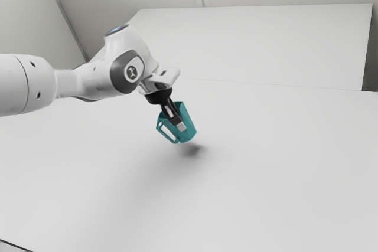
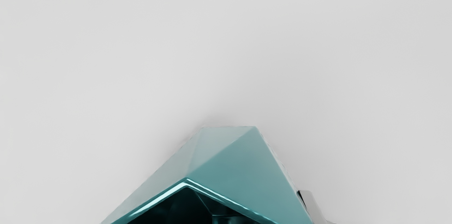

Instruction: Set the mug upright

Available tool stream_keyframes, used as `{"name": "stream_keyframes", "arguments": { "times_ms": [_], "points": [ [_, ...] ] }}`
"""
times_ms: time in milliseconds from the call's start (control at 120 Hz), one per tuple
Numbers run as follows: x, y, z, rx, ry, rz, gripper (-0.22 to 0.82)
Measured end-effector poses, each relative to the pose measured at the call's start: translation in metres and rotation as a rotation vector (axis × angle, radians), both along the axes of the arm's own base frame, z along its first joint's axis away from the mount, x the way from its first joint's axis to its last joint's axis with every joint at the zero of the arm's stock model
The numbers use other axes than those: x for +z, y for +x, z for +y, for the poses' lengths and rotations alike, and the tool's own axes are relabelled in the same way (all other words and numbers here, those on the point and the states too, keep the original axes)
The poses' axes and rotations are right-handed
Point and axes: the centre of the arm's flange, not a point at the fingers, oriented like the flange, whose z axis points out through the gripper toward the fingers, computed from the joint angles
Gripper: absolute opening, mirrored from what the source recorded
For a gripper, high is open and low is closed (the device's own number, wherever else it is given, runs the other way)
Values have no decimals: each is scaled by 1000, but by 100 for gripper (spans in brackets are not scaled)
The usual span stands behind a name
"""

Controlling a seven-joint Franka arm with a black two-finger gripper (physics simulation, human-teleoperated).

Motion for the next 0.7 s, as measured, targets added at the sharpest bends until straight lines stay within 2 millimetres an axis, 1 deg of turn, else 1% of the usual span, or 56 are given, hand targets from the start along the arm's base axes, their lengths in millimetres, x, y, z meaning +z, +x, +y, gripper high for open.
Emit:
{"name": "stream_keyframes", "arguments": {
  "times_ms": [117, 350, 442, 700],
  "points": [
    [13, -4, 2, 31, 68, -9, -18],
    [23, -16, 12, 114, 166, -10, -18],
    [23, -21, 17, 143, 212, -11, -18],
    [10, -42, 28, 226, 311, 3, -18]
  ]
}}
